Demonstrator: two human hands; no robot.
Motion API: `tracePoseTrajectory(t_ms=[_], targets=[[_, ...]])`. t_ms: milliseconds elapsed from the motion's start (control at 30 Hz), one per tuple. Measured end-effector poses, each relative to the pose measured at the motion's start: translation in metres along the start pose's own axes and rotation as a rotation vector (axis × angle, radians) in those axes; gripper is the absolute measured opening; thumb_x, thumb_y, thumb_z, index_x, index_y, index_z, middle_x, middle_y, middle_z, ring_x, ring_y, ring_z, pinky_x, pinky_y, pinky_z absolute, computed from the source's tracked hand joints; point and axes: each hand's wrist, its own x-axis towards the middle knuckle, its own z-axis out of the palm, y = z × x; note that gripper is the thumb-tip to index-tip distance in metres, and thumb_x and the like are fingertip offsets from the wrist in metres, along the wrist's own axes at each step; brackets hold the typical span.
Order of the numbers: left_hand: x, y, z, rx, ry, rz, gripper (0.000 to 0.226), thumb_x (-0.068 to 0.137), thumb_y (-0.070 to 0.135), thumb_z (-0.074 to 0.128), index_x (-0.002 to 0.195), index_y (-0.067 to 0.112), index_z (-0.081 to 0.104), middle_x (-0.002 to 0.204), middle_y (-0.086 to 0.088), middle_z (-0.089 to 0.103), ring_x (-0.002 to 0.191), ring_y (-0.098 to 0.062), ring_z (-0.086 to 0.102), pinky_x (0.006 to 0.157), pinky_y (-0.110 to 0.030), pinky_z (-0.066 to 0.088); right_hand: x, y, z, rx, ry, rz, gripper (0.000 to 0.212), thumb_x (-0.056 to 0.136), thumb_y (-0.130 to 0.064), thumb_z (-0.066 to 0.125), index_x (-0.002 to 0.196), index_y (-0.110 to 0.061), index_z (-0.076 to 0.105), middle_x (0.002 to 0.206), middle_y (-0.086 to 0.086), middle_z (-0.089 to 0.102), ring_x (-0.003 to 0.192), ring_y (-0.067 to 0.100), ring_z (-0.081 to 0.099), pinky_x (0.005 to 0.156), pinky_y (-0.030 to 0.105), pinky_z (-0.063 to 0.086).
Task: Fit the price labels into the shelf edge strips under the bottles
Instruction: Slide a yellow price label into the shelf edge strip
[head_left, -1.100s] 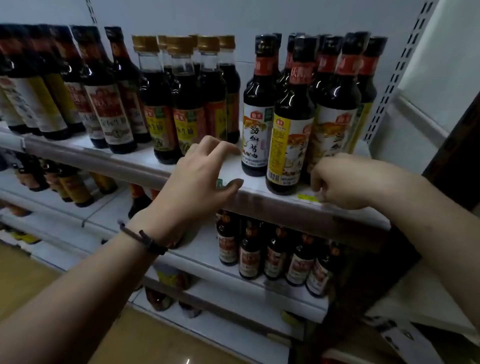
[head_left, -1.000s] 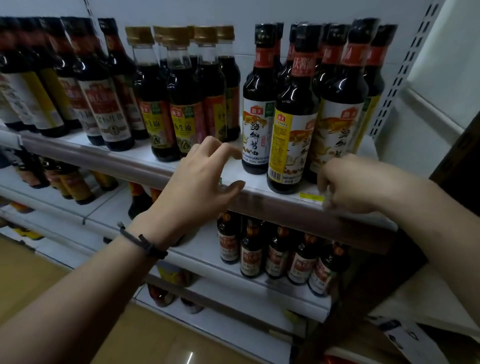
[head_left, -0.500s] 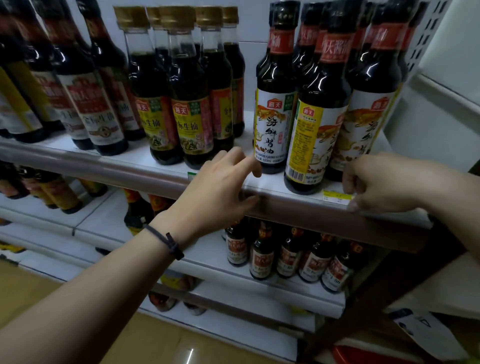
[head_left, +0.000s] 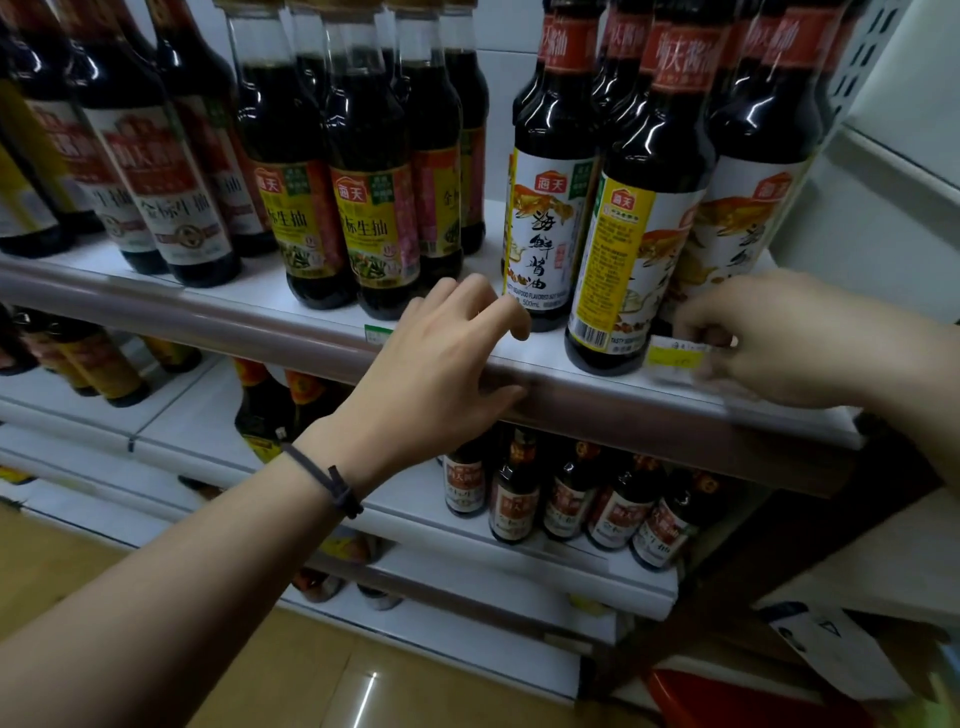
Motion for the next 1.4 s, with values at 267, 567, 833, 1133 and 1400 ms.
tracePoseTrajectory(t_ms=[267, 567, 833, 1133, 1400], targets=[[-0.001, 0.012, 0.005, -0.051, 0.039, 0.095, 0.021, 0.080, 0.033, 0.070, 0.091, 0.017, 0.062, 0.089, 0.001, 0.059, 0.083, -0.023, 0.052, 0.066, -0.035, 0.040, -0.017, -0.008, -0.012, 0.131, 0.094, -0.137, 0.017, 0.094, -0.016, 0.064, 0.087, -0.031, 0.065, 0.073, -0.003, 0.067, 0.064, 0.011, 0.060, 0.070, 0.046, 0.057], [-0.009, 0.016, 0.015, 0.033, -0.034, 0.101, 0.021, 0.085, 0.030, 0.057, 0.093, 0.016, 0.070, 0.089, -0.003, 0.064, 0.085, -0.028, 0.058, 0.065, -0.044, 0.048, -0.013, -0.039, 0.012, 0.245, 0.251, -0.164, 0.012, 0.088, -0.025, 0.072, 0.097, -0.026, 0.064, 0.087, 0.000, 0.069, 0.085, 0.025, 0.065, 0.075, 0.042, 0.056], [-0.014, 0.021, 0.026, 0.045, 0.019, -0.006, 0.017, 0.080, 0.024, 0.064, 0.094, 0.014, 0.065, 0.091, -0.006, 0.058, 0.084, -0.029, 0.050, 0.070, -0.042, 0.043, -0.012, -0.036, 0.038, 0.315, 0.537, -0.239, 0.011, 0.087, -0.013, 0.071, 0.096, -0.017, 0.077, 0.088, 0.004, 0.078, 0.088, 0.029, 0.071, 0.077, 0.044, 0.056], [-0.028, 0.020, 0.027, -0.017, 0.041, -0.074, 0.016, 0.083, 0.023, 0.073, 0.096, 0.017, 0.066, 0.097, 0.000, 0.057, 0.091, -0.025, 0.052, 0.077, -0.035, 0.043, -0.002, -0.032, 0.046, 0.382, 0.523, -0.279, 0.011, 0.089, -0.016, 0.071, 0.098, -0.022, 0.072, 0.088, 0.005, 0.076, 0.088, 0.030, 0.071, 0.080, 0.045, 0.057], [-0.032, 0.023, 0.021, -0.025, 0.007, -0.093, 0.018, 0.085, 0.017, 0.071, 0.103, 0.018, 0.068, 0.101, 0.000, 0.063, 0.097, -0.025, 0.058, 0.080, -0.040, 0.050, -0.002, -0.029, 0.054, 0.395, 0.520, -0.337, 0.018, 0.085, -0.004, 0.073, 0.094, -0.019, 0.076, 0.088, 0.001, 0.074, 0.086, 0.021, 0.070, 0.076, 0.042, 0.056]])
